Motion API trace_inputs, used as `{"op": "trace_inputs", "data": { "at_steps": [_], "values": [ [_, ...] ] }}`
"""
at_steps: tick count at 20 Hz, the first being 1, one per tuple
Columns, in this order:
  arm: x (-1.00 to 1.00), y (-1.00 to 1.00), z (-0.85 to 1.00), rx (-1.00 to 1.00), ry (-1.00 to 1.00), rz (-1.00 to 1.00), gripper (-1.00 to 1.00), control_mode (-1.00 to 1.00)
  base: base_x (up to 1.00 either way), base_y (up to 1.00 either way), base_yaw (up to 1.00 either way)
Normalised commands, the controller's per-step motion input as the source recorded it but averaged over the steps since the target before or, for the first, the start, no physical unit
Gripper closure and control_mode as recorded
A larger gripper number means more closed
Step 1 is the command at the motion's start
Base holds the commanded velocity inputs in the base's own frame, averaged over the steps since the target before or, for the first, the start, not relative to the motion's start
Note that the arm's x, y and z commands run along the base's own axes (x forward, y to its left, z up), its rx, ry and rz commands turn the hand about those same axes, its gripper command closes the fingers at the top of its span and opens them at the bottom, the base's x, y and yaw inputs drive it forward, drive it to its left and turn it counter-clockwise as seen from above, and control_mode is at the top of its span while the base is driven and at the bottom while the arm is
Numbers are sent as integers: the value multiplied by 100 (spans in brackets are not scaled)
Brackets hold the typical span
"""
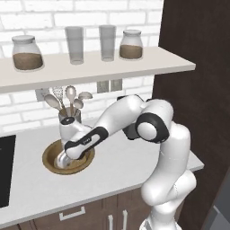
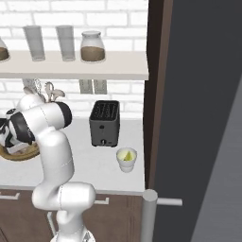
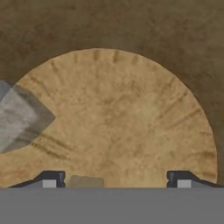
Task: Grab a lemon wedge from the fridge and one ice cube from the ice bowl, and put them in the glass of lemonade.
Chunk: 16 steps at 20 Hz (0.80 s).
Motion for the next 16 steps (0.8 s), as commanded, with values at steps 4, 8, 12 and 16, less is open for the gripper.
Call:
{"op": "trace_inputs", "data": {
  "at_steps": [4,8,12,16],
  "values": [
    [0,5,-14,-1,0,0,-100,-100,0,0,0],
    [0,4,-35,-3,2,0,100,-100,0,0,0],
    [0,0,-20,-2,1,0,100,-100,0,0,0],
    [0,0,0,0,0,0,100,-100,0,0,0]
  ]
}}
